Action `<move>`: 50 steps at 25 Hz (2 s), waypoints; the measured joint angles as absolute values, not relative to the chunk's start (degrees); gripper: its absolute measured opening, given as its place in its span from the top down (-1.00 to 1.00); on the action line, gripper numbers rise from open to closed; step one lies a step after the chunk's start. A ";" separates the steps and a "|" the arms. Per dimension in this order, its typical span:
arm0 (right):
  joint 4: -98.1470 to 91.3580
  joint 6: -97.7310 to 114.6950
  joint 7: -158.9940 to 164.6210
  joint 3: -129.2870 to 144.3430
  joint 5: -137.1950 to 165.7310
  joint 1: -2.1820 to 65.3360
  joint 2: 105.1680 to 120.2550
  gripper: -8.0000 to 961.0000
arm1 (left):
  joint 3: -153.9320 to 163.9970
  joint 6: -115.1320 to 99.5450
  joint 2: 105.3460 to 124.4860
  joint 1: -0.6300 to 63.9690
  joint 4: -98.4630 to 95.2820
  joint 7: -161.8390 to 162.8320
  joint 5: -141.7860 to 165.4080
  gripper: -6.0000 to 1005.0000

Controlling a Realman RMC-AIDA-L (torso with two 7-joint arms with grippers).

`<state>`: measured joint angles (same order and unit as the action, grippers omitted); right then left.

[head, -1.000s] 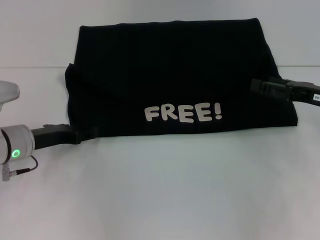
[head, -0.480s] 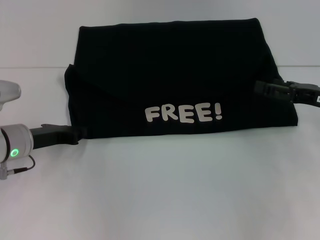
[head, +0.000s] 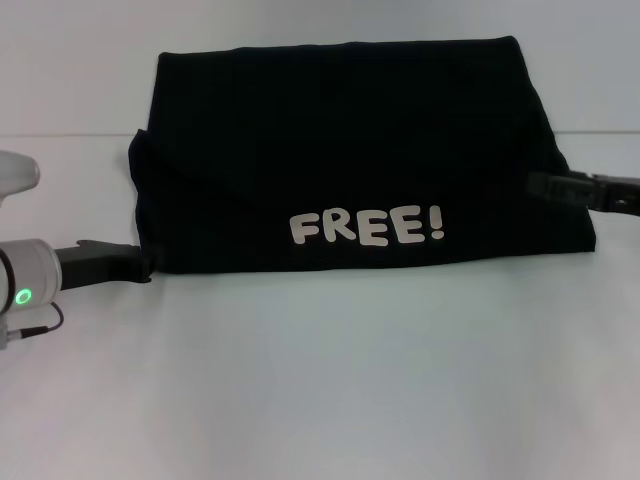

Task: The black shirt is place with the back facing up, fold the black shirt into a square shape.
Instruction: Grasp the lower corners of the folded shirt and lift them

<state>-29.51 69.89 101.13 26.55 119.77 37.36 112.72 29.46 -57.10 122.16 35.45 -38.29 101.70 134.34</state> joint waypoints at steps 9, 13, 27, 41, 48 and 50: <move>-30.99 61.85 111.69 27.98 131.10 38.59 111.94 -0.86 | 29.54 -59.10 121.93 35.92 -40.48 103.18 137.53 0.99; -30.86 58.01 114.39 30.42 133.02 39.11 112.53 -0.85 | 29.54 -59.13 121.90 36.08 -40.51 103.20 137.68 0.99; -27.71 51.98 114.79 33.31 133.22 39.91 113.65 -0.80 | 29.53 -58.80 121.73 36.72 -40.20 103.27 137.73 0.99; -27.29 51.77 114.82 32.83 132.78 39.08 113.99 0.13 | 29.53 -58.81 121.72 36.82 -40.13 103.27 137.85 0.99; -27.89 51.99 114.44 32.67 132.69 38.35 114.16 0.68 | 29.53 -58.91 121.72 36.83 -40.07 103.26 137.90 0.99; -27.92 52.13 114.38 32.62 132.66 38.02 114.13 0.75 | 29.53 -59.01 121.72 36.82 -40.07 103.27 137.90 0.99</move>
<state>-27.92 52.13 114.38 32.62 132.66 38.02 114.13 29.53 -59.01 121.72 36.82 -40.07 103.27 137.90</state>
